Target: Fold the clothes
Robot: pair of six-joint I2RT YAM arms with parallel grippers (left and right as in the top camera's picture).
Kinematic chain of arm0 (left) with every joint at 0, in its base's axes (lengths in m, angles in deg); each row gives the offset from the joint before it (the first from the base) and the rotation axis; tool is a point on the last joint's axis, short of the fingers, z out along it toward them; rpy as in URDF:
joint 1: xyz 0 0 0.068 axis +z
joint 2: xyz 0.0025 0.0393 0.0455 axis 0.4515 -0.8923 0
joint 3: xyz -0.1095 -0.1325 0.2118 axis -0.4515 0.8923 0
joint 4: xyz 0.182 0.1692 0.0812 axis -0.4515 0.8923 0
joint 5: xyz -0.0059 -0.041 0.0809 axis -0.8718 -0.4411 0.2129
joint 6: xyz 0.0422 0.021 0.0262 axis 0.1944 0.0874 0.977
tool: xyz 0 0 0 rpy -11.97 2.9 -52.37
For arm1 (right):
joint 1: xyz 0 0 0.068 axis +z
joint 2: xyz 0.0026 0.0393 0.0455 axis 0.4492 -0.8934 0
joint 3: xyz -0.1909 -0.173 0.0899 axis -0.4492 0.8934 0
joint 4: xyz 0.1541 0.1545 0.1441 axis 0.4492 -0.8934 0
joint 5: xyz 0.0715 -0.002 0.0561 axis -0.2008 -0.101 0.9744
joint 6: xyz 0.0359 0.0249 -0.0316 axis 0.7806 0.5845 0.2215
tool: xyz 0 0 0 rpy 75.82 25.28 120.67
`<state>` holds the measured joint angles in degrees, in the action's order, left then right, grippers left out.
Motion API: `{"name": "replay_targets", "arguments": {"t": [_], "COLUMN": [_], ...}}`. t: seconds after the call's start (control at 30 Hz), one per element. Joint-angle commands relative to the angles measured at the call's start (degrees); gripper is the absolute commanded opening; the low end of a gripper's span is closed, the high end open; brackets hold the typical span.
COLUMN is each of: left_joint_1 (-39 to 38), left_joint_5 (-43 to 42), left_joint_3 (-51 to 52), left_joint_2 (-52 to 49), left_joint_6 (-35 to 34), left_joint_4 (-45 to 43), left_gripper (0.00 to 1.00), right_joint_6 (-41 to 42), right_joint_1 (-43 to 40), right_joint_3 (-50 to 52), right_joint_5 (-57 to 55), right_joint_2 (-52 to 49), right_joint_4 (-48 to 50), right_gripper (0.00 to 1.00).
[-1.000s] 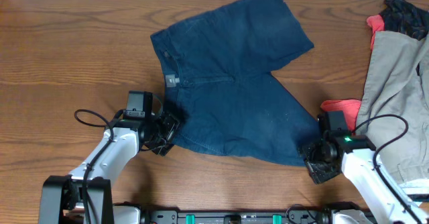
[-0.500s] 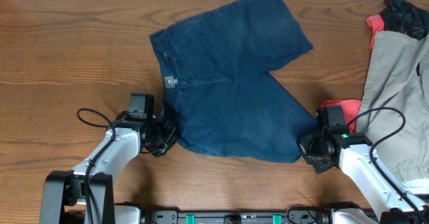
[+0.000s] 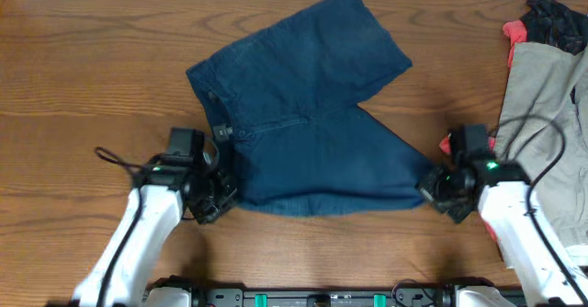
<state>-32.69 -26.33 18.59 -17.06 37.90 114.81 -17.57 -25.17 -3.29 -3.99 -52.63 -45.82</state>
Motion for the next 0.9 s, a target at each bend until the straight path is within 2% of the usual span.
{"name": "replay_targets", "arguments": {"t": [0.0, 0.23, 0.47, 0.67, 0.87], "left_joint_1": [-0.09, -0.07, -0.07, -0.07, -0.07], "left_joint_5": [0.66, 1.44, 1.88, 2.95, 3.48], "left_joint_3": [-4.79, -10.23, -16.44, -21.55, -22.05], "left_joint_2": [6.95, 19.1, 21.77, 21.75, 21.46], "left_joint_6": [3.13, 3.43, 3.43, 3.43, 2.56], "left_joint_4": [2.86, 5.66, 6.69, 6.88, 8.22], "left_gripper": [0.06, 0.06, 0.06, 0.06, 0.06], "right_joint_6": [-9.79, -21.62, -25.79, -31.21, -34.21], "right_joint_1": [-1.66, -1.99, -1.99, -1.99, -1.42], "right_joint_3": [-8.22, -23.98, -35.23, -37.59, -37.59], "right_joint_5": [-4.31, -5.9, -7.28, -7.19, -7.32], "right_joint_2": [2.51, 3.43, 3.41, 3.37, 1.88], "right_joint_4": [-4.15, -10.16, -11.08, -6.51, -1.14], "right_gripper": [0.01, 0.01, 0.01, 0.01, 0.01]}}
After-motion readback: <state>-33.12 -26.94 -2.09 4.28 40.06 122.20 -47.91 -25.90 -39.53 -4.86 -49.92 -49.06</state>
